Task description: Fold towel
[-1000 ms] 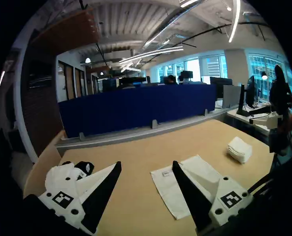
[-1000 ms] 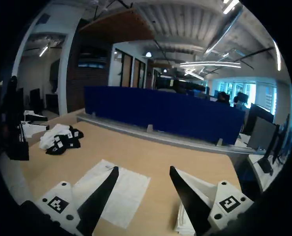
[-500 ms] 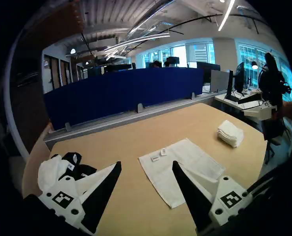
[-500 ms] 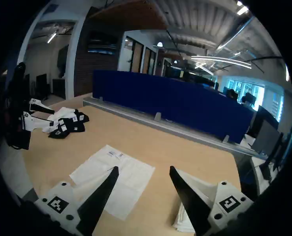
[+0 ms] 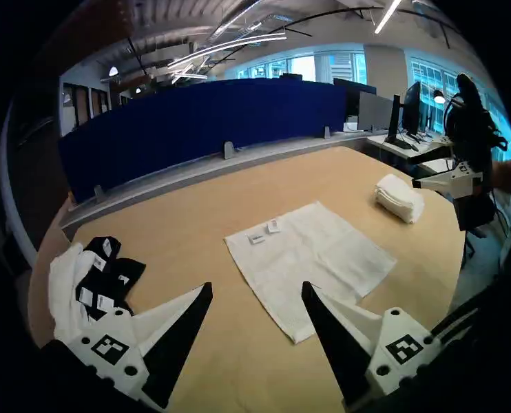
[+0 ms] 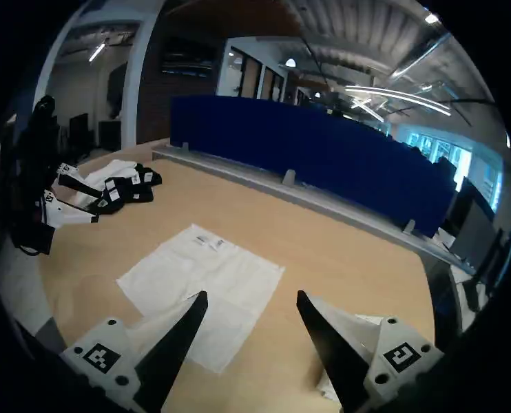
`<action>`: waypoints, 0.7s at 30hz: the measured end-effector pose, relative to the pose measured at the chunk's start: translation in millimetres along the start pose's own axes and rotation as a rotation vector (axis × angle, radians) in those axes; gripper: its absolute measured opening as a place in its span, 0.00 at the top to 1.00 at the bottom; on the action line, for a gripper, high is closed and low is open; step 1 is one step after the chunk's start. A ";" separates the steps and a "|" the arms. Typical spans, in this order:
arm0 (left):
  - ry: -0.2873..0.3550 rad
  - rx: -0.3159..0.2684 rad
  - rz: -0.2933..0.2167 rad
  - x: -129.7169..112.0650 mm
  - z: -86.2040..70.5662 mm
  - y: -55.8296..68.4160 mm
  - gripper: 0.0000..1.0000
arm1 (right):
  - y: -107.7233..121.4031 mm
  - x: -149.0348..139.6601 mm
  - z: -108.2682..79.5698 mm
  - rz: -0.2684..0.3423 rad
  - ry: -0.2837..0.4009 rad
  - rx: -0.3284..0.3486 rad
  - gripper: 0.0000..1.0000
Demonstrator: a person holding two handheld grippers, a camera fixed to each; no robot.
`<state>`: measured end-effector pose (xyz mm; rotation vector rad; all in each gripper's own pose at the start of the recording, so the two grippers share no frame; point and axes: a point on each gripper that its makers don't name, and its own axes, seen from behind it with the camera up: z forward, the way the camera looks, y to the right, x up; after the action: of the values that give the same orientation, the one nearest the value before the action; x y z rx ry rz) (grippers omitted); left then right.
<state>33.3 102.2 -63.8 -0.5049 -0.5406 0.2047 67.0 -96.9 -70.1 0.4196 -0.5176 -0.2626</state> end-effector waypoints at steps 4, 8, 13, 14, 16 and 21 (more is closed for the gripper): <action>-0.034 -0.018 0.001 -19.4 11.6 6.7 0.04 | -6.2 -22.0 10.3 0.008 -0.033 0.015 0.00; -0.066 -0.035 0.000 -36.4 21.4 12.4 0.04 | -11.5 -42.7 19.5 0.013 -0.067 0.027 0.00; -0.121 -0.070 0.010 -59.5 28.3 22.8 0.04 | -17.9 -69.5 28.8 0.002 -0.121 0.048 0.00; -0.133 -0.078 0.014 -64.3 29.4 25.4 0.04 | -19.2 -74.7 30.4 -0.001 -0.132 0.052 0.00; -0.166 -0.099 0.019 -77.2 33.1 30.7 0.04 | -22.2 -87.9 32.8 -0.004 -0.166 0.067 0.00; -0.228 -0.130 0.020 -101.6 41.6 40.5 0.04 | -28.6 -119.3 37.1 -0.003 -0.235 0.091 0.00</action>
<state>-76.8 121.8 -98.4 -0.6173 -0.7754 0.2490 -56.6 -92.9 -104.1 0.4809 -0.7612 -0.2938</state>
